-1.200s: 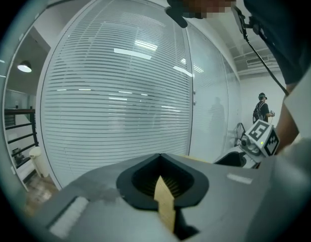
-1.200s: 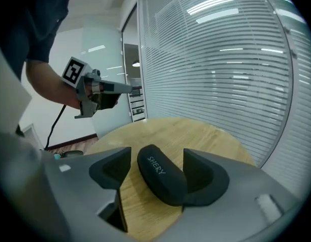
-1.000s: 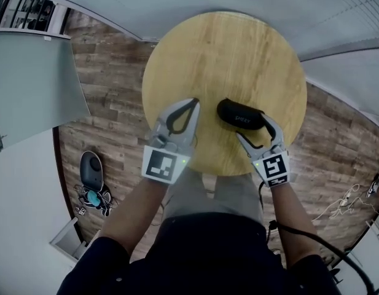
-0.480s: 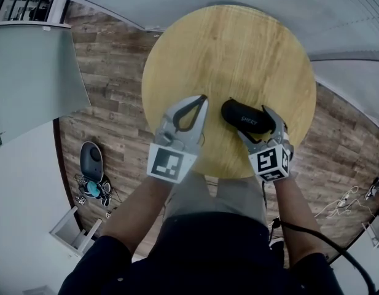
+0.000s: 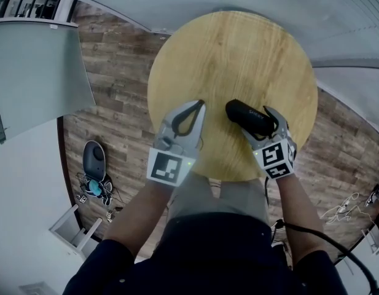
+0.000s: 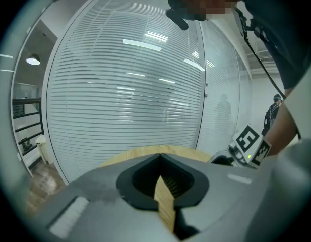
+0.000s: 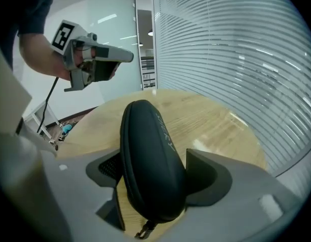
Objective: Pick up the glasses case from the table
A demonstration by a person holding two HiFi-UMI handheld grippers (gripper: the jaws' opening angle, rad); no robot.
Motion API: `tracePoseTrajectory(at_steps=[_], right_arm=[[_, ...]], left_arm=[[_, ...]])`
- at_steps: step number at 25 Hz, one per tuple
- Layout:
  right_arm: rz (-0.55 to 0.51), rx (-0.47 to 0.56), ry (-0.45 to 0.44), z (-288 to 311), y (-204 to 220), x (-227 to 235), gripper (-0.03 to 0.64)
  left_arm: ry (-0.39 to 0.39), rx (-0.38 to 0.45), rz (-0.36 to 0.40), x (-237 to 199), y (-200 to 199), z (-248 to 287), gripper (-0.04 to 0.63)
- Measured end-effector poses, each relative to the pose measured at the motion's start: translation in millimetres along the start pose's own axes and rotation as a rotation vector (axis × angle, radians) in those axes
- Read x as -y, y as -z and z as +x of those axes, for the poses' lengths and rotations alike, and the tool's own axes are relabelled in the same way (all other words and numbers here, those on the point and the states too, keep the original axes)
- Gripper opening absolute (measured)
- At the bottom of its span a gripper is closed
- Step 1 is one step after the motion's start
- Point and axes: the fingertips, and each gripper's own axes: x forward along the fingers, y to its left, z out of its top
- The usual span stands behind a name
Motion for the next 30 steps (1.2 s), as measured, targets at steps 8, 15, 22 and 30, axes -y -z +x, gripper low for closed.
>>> tracePoseTrajectory(at_steps=[8, 15, 22, 30], right_arm=[[0.019, 0.105, 0.025, -54.9, -37.4, -17.5, 0.376], [0.034, 0.329, 0.139, -145.0, -111.8, -14.5, 0.376], [0.11, 0.5, 0.282, -227.1, -164.1, -16.1, 0.376], [0.099, 0.608, 0.365, -266.3, -195.9, -23.0, 0.376]], left_arm=[[0.001, 0.047, 0.024, 4.6, -42.2, -19.3, 0.003], [0.025, 0.138, 0.061, 11.0, -106.3, -49.9, 0.003], [0.044, 0.231, 0.113, 18.9, -170.4, -98.6, 0.003], [0.076, 0.284, 0.157, 21.9, -197.8, -125.8, 0.003]])
